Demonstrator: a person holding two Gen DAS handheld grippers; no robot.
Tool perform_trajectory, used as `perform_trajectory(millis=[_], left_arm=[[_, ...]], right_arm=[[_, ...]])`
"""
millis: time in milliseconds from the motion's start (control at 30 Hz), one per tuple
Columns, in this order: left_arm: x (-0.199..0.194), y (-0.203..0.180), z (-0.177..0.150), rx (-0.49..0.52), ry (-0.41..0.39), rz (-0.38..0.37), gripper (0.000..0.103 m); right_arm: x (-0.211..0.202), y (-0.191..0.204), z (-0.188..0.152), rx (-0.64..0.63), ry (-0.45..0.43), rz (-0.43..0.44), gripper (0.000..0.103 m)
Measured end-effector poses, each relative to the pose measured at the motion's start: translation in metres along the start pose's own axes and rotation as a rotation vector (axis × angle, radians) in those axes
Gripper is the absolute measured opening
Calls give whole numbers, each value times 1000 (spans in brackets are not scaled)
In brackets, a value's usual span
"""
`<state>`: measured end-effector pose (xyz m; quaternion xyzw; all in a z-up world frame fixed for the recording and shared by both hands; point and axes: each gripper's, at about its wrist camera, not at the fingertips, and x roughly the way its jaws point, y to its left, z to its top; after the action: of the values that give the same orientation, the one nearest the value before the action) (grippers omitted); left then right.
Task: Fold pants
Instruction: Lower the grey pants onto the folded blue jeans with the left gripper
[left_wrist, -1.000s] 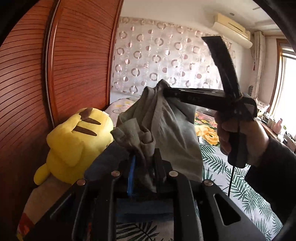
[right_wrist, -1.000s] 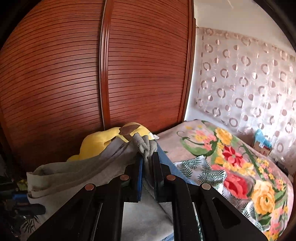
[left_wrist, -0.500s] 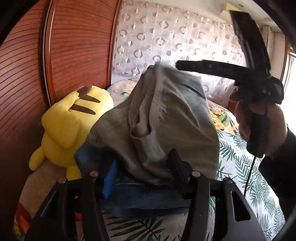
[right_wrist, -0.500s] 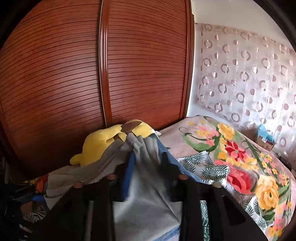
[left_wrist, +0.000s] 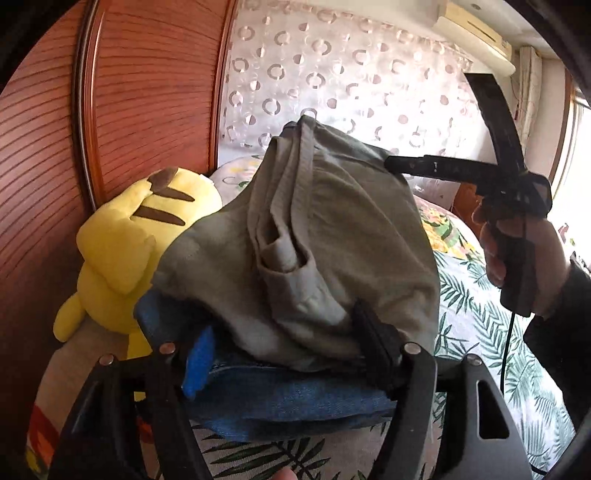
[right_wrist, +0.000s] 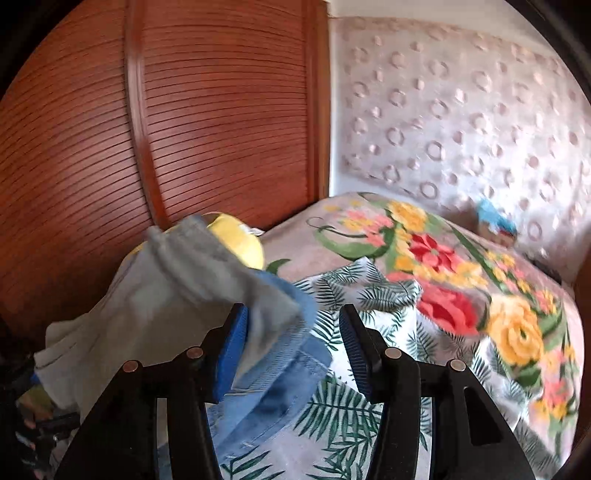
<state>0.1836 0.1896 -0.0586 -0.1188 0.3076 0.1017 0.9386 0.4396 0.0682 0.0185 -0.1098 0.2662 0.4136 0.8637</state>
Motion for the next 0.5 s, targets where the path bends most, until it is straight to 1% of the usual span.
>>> perform_trajectory(millis=[133,233,367,500], left_arm=[[-4,0,2,-3,12,4,71],[-11,0,5,7,18,11,71],[-30,-8,6,59,-22,43,71],[-45,-12,6,75,-42,43,71]], right_arm=[[-10,8,-2,19,-10,-1,53],[-25,9,-9,45,-19,27,53],[-47,12,-20,85,-46,51,53],[-62,14,-33,96,-48,55,53]])
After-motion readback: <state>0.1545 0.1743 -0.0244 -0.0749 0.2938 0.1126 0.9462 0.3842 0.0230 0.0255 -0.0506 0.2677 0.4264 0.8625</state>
